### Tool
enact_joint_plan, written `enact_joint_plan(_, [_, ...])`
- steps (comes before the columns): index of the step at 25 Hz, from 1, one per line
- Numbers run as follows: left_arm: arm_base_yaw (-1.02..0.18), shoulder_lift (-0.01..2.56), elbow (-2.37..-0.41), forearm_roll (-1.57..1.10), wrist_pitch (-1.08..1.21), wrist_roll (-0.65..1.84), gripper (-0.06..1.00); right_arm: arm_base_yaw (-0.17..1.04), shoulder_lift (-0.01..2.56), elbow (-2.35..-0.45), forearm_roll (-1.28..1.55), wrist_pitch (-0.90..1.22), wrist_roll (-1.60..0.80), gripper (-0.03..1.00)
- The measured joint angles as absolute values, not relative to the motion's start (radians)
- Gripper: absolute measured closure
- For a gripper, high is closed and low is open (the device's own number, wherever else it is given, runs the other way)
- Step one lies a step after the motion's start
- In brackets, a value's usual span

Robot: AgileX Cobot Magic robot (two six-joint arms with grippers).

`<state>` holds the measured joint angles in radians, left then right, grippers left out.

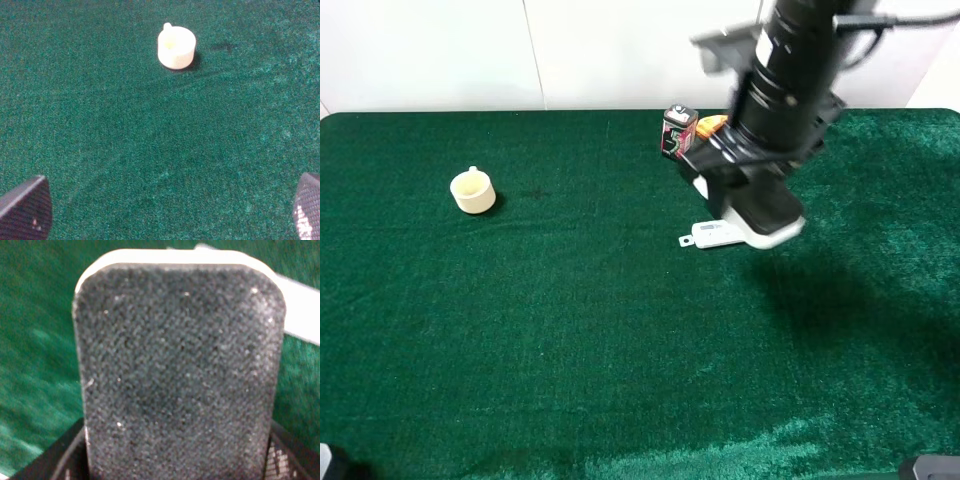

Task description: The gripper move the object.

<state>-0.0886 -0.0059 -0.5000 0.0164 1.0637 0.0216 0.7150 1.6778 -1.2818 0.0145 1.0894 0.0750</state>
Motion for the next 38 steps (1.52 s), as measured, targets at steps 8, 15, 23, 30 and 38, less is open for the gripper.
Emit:
enact_joint_plan(8, [-0.089, -0.006, -0.5, 0.016, 1.064, 0.022, -0.04, 0.779, 1.759, -1.533, 0.023, 1.21, 0.097, 0.51])
enact_joint_plan(15, [-0.089, -0.006, -0.5, 0.016, 1.064, 0.022, -0.04, 0.797, 1.905, -1.725, 0.105, 1.214, 0.097, 0.51])
enact_joint_plan(23, [-0.089, -0.006, -0.5, 0.016, 1.064, 0.022, -0.04, 0.82, 2.066, -1.917, 0.136, 1.217, 0.097, 0.51])
enact_joint_plan(30, [-0.089, -0.006, -0.5, 0.017, 1.064, 0.022, -0.04, 0.835, 2.205, -2.055, 0.159, 1.2, 0.1, 0.51])
enact_joint_plan(38, [-0.089, -0.006, -0.5, 0.017, 1.064, 0.022, -0.04, 0.835, 2.308, -2.119, 0.187, 1.093, 0.125, 0.51])
